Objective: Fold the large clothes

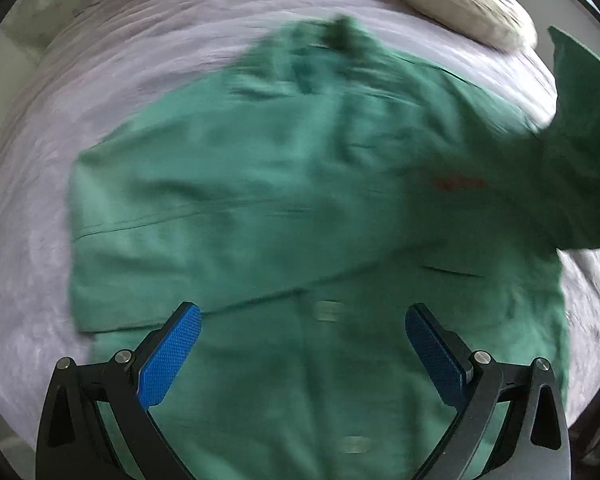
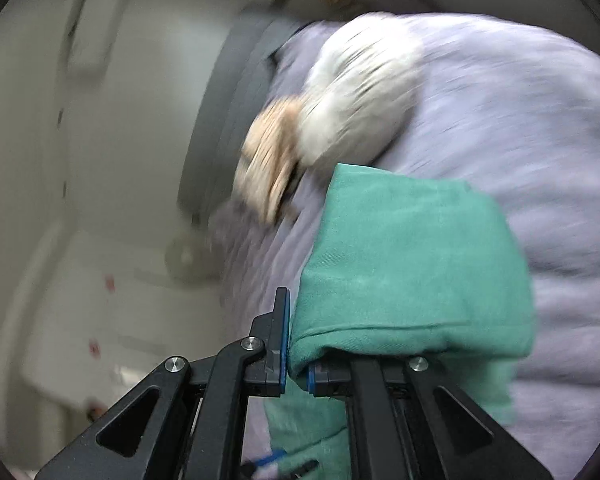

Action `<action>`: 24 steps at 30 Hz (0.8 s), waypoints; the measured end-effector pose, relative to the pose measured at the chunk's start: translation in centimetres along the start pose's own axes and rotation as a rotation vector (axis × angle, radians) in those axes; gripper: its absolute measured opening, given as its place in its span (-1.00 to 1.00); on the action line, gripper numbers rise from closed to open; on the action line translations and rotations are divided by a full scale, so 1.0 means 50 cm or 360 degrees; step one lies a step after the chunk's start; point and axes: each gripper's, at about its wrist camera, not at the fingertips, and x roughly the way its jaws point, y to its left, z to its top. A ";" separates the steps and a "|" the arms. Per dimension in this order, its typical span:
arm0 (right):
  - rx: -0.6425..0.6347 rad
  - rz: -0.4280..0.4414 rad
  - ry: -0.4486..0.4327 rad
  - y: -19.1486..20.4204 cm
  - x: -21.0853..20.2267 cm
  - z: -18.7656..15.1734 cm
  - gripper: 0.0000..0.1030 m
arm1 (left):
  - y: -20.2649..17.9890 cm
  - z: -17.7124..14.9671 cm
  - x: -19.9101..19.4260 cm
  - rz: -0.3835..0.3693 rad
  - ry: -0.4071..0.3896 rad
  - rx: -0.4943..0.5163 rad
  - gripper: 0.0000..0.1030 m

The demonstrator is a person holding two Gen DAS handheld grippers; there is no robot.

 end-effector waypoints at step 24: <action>0.0171 -0.0469 0.0426 -0.036 0.335 -0.269 0.51 | 0.235 -0.020 0.049 0.0020 -0.0019 -0.0352 0.99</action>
